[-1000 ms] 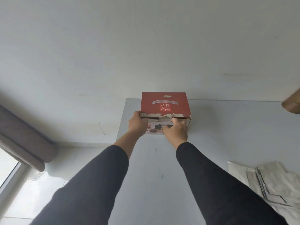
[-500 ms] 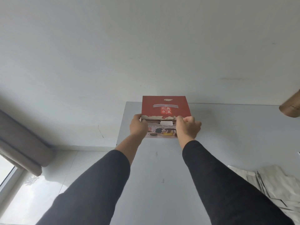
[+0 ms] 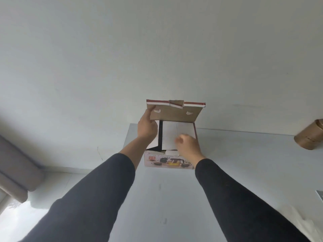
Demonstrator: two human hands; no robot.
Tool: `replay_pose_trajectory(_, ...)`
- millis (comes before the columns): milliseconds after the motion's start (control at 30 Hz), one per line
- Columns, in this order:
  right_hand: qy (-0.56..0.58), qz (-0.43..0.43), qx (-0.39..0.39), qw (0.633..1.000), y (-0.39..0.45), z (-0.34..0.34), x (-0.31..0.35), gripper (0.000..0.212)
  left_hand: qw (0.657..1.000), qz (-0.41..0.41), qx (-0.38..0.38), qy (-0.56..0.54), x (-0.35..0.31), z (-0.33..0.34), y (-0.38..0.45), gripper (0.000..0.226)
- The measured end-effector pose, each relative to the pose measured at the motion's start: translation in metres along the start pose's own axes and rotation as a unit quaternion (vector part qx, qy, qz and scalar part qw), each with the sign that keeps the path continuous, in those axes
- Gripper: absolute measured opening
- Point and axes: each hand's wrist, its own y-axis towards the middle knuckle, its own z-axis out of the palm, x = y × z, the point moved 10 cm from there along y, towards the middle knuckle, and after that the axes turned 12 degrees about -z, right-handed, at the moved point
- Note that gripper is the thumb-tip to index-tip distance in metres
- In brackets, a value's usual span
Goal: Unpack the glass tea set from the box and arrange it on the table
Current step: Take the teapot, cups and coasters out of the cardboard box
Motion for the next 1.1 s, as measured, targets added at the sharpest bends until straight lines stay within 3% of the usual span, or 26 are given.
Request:
replay_pose_trajectory(200, -0.184, -0.170, 0.167, 0.954, 0.035, 0.042, 0.023, 0.034, 0.974, 0.030, 0.042, 0.220, -0.001, 0.038, 0.052, 0.074)
replay_pose_trajectory(300, -0.226, -0.210, 0.188, 0.932, 0.049, 0.048, 0.030, 0.034, 0.957, 0.028, 0.076, 0.280, 0.013, 0.055, 0.067, 0.067)
replay_pose_trajectory(533, -0.170, -0.258, 0.114, 0.944, 0.056, 0.035, 0.038, 0.021, 0.947, 0.026, 0.077, 0.312, 0.021, 0.063, 0.073, 0.064)
replay_pose_trajectory(667, -0.109, -0.254, 0.050, 0.960, 0.054, 0.007, 0.048, 0.020, 0.956, 0.039, 0.029, 0.288, 0.003, 0.046, 0.070, 0.061)
replay_pose_trajectory(767, -0.057, -0.231, -0.006, 0.971, 0.050, -0.034, 0.048, 0.022, 0.943, 0.044, -0.006, 0.331, 0.009, 0.028, 0.070, 0.063)
replay_pose_trajectory(900, -0.082, -0.212, -0.056, 0.972, 0.042, -0.081, 0.044, 0.017, 0.894, 0.076, -0.010, 0.441, 0.024, 0.020, 0.055, 0.051)
replay_pose_trajectory(1100, -0.179, -0.154, -0.100, 0.967, 0.025, -0.135, 0.018, 0.005, 0.878, 0.074, 0.015, 0.474, 0.046, 0.020, 0.030, 0.049)
